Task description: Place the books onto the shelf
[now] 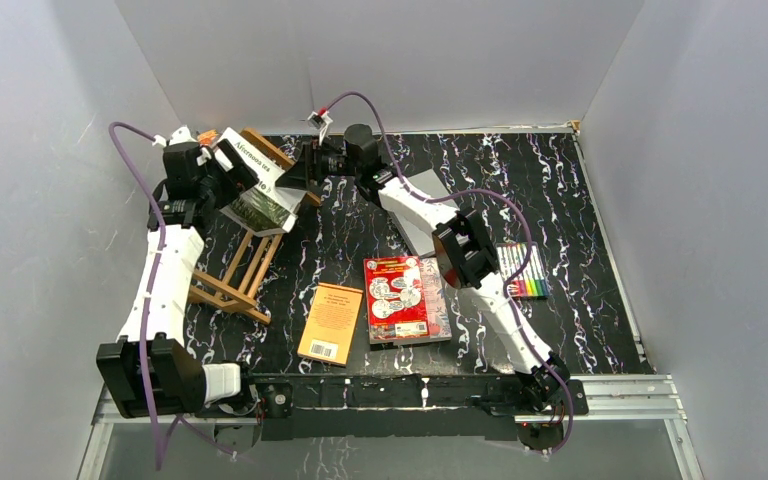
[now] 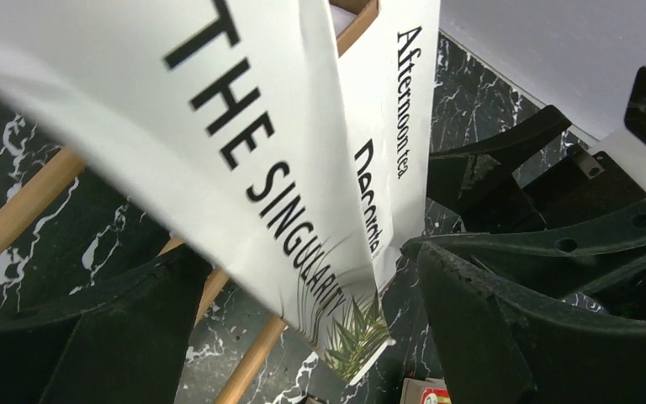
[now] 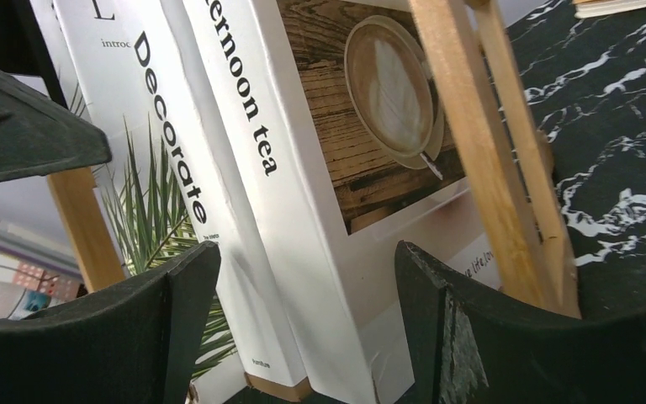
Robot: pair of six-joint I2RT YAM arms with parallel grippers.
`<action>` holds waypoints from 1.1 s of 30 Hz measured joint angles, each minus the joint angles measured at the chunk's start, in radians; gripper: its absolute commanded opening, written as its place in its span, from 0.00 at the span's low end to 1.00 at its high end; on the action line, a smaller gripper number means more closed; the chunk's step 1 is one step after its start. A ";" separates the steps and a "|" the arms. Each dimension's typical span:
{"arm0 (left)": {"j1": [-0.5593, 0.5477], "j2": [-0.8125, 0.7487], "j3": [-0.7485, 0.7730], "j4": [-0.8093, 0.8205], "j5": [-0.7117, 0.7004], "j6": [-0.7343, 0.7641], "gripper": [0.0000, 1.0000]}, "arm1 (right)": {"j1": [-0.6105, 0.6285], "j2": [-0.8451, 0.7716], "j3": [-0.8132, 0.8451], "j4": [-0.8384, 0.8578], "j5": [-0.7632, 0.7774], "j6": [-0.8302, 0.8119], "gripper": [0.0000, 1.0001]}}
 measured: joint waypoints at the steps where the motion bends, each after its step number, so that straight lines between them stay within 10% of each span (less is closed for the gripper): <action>1: 0.001 -0.006 -0.005 -0.006 -0.008 -0.004 0.92 | 0.001 0.000 0.000 0.003 -0.010 0.004 0.84; 33: 0.009 -0.323 -0.125 -0.363 -0.105 -0.217 0.89 | 0.112 -0.042 -0.151 0.144 -0.188 0.088 0.84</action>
